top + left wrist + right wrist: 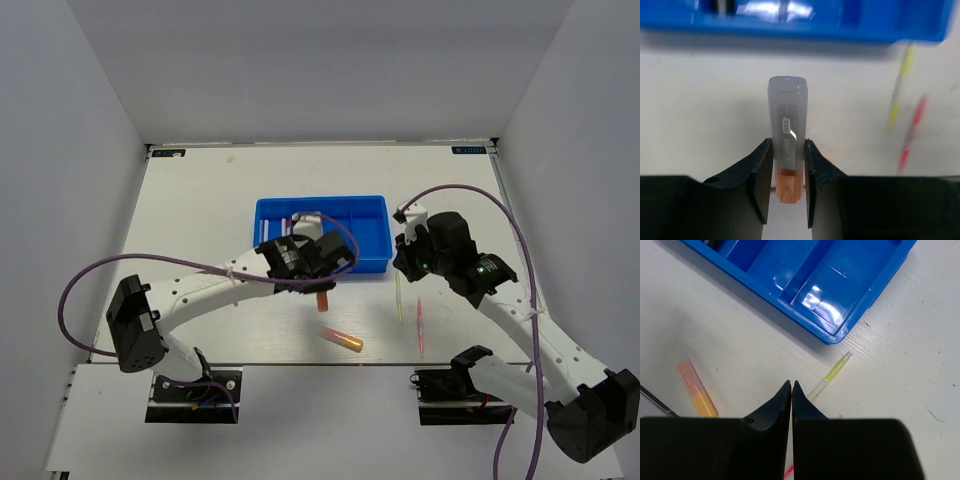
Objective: Sort the stationery into containers
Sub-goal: Pick up the pen from the center of the board, then place the pen in the storage box.
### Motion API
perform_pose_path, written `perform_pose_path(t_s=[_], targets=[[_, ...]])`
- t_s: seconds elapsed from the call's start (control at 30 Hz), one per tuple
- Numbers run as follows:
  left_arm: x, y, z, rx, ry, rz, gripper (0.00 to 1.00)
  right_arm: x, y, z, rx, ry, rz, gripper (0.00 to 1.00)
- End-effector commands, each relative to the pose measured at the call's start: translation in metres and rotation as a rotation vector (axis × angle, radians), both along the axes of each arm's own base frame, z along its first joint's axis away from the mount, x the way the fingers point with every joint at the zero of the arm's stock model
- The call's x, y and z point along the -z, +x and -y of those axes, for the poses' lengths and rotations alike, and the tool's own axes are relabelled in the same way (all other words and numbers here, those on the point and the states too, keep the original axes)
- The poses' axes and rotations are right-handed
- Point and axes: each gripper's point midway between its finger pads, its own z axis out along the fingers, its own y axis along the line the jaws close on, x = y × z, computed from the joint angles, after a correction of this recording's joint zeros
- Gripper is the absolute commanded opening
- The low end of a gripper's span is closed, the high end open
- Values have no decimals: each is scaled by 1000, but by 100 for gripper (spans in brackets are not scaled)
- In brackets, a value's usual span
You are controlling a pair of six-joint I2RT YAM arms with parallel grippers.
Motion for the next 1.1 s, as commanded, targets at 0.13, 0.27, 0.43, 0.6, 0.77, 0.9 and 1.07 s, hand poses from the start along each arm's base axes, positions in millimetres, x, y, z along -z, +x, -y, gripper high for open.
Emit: perform_pose_path(t_s=[0.13, 0.27, 0.43, 0.6, 0.77, 0.9, 1.07], targets=[[-54, 106, 40, 119, -33, 157, 0, -9, 13, 17, 46, -24, 98, 8], [-29, 162, 64, 146, -3, 133, 0, -7, 10, 17, 36, -14, 84, 10], [-26, 203, 81, 139, -9, 158, 10, -1, 3, 12, -12, -1, 49, 39], [6, 215, 61, 103, 41, 115, 35, -1, -9, 0, -126, 30, 35, 64], [14, 217, 54, 97, 20, 93, 55, 2, -29, -12, -261, 63, -2, 65], [1, 213, 61, 127, -16, 95, 67, 8, -61, -30, -474, 117, -54, 59], [-42, 194, 45, 130, -21, 140, 66, 21, -79, -40, -605, 86, -110, 57]])
